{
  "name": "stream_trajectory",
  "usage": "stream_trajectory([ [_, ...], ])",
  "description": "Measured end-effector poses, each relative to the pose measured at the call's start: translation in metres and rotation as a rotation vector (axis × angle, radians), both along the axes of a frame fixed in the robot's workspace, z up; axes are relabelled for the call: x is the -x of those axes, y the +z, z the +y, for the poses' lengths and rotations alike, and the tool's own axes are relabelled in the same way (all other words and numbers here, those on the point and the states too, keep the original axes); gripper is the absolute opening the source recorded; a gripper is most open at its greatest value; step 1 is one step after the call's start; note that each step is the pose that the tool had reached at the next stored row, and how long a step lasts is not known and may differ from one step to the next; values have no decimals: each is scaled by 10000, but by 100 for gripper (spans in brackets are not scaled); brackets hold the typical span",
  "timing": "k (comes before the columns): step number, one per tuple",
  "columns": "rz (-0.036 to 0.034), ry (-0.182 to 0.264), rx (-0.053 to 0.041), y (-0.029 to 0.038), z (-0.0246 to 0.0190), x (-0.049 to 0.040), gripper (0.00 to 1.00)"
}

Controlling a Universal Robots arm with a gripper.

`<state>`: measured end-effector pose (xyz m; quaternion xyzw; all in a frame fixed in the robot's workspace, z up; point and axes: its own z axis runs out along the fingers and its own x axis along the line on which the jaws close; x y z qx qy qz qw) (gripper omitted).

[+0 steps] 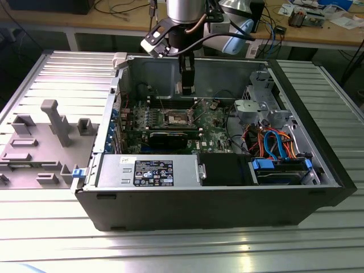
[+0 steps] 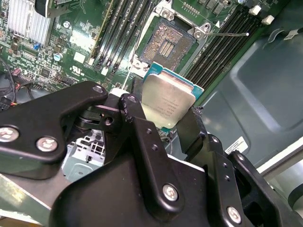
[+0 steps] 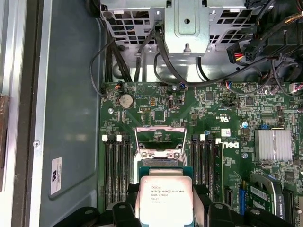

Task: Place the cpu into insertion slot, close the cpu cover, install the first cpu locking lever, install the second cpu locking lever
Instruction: 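Place the cpu into insertion slot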

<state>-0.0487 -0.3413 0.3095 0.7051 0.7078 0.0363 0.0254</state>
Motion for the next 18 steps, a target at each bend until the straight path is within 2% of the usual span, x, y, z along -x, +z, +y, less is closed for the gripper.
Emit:
stream_trajectory([
  [18, -1, 0, 0, -34, 0, 0, 53],
])
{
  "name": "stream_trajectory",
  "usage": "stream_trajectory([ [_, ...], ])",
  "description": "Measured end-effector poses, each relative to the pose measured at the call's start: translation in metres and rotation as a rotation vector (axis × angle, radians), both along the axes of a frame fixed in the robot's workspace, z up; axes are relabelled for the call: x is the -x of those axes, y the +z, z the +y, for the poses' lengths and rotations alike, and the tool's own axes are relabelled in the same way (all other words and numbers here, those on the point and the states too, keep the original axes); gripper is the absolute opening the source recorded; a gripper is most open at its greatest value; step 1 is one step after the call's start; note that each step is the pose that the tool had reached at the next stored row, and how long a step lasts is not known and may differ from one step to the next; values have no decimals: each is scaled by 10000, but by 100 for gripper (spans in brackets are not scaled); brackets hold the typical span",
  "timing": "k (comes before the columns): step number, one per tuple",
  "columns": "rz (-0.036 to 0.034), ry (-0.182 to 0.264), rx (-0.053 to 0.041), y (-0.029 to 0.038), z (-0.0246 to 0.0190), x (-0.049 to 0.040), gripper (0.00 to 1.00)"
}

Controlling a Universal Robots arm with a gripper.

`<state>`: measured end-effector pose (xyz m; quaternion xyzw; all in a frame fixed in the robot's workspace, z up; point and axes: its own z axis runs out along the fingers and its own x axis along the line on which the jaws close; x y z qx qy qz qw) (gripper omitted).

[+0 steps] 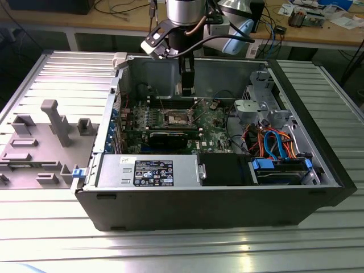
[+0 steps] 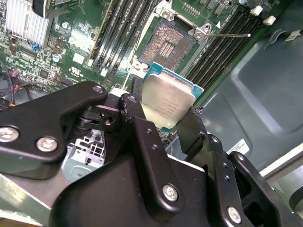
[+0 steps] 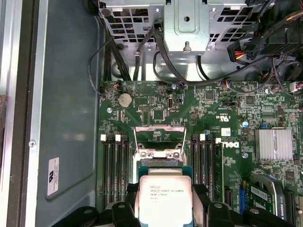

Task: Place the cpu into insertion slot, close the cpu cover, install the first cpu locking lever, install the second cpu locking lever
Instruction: 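Place the cpu into insertion slot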

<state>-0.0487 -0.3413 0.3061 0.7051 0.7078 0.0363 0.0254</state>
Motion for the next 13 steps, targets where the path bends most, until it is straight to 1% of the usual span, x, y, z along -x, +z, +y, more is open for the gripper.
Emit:
stream_trajectory([
  [13, 1, 0, 0, -28, 0, 0, 53],
])
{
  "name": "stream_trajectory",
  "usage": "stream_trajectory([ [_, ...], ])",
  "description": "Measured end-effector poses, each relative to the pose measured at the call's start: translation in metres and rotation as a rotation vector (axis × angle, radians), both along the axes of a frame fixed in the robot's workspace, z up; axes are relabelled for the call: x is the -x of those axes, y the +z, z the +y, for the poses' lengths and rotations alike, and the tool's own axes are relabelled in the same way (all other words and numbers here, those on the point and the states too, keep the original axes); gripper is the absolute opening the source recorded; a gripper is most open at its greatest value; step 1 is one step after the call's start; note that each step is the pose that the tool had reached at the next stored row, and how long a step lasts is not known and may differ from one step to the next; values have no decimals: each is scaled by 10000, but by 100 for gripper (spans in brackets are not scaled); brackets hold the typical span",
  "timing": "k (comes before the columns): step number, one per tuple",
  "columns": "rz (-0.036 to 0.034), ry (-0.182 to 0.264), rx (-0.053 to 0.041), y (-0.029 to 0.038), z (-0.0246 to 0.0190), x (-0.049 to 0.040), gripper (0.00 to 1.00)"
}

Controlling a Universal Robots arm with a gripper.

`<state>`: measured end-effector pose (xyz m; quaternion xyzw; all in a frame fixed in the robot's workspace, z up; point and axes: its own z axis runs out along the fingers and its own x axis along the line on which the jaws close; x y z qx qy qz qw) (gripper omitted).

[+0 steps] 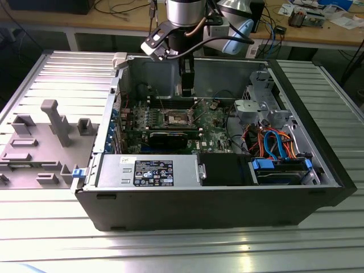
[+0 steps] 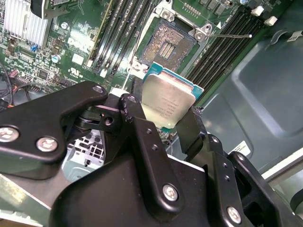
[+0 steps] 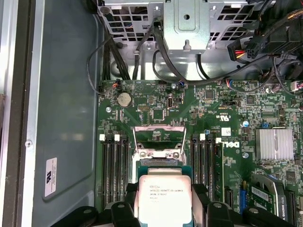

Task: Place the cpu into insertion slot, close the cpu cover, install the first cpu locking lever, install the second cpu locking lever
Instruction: 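Place the cpu into insertion slot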

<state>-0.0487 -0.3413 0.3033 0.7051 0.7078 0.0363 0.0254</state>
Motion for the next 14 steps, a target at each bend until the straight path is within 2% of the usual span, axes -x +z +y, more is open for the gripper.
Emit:
stream_trajectory([
  [14, 0, 0, -1, -41, 0, 0, 53],
])
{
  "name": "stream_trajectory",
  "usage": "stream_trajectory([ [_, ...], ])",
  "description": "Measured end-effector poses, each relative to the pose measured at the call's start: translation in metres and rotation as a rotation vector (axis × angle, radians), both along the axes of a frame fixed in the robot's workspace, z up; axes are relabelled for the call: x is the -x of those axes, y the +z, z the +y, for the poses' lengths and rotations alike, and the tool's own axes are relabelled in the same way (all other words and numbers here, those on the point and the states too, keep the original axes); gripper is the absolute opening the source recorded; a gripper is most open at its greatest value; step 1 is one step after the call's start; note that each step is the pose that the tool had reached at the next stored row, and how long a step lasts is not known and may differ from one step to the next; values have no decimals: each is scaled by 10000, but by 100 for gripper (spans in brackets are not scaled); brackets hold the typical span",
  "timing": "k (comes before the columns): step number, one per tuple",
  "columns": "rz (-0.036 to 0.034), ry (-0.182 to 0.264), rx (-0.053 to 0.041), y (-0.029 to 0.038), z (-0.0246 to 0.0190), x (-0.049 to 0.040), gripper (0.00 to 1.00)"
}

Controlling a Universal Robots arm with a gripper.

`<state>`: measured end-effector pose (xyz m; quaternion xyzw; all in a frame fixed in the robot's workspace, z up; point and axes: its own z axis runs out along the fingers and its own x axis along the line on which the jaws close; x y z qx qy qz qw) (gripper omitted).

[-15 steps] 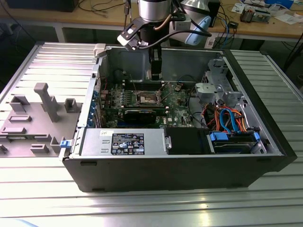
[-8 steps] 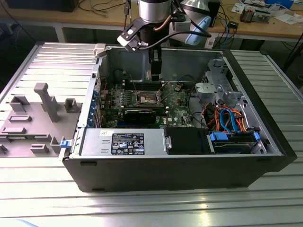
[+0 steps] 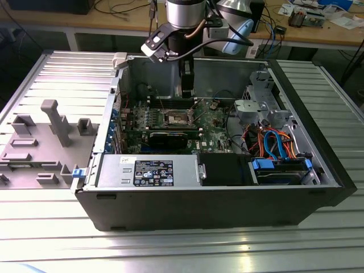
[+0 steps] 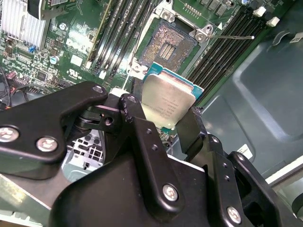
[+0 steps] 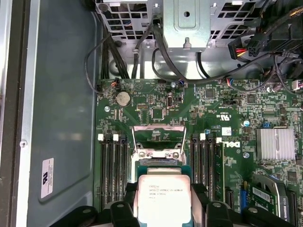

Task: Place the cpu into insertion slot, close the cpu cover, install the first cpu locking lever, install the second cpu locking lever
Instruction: 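Place the cpu into insertion slot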

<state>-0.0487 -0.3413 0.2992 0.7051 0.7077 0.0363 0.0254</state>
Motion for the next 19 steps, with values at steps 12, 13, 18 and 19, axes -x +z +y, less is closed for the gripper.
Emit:
stream_trajectory([
  [12, 0, 0, -1, -39, 0, 0, 53],
  [13, 1, 1, -1, -40, 0, 0, 53],
  [18, 0, 0, -1, -56, 0, 0, 53],
  [19, 0, 0, -2, -64, 0, 0, 53],
])
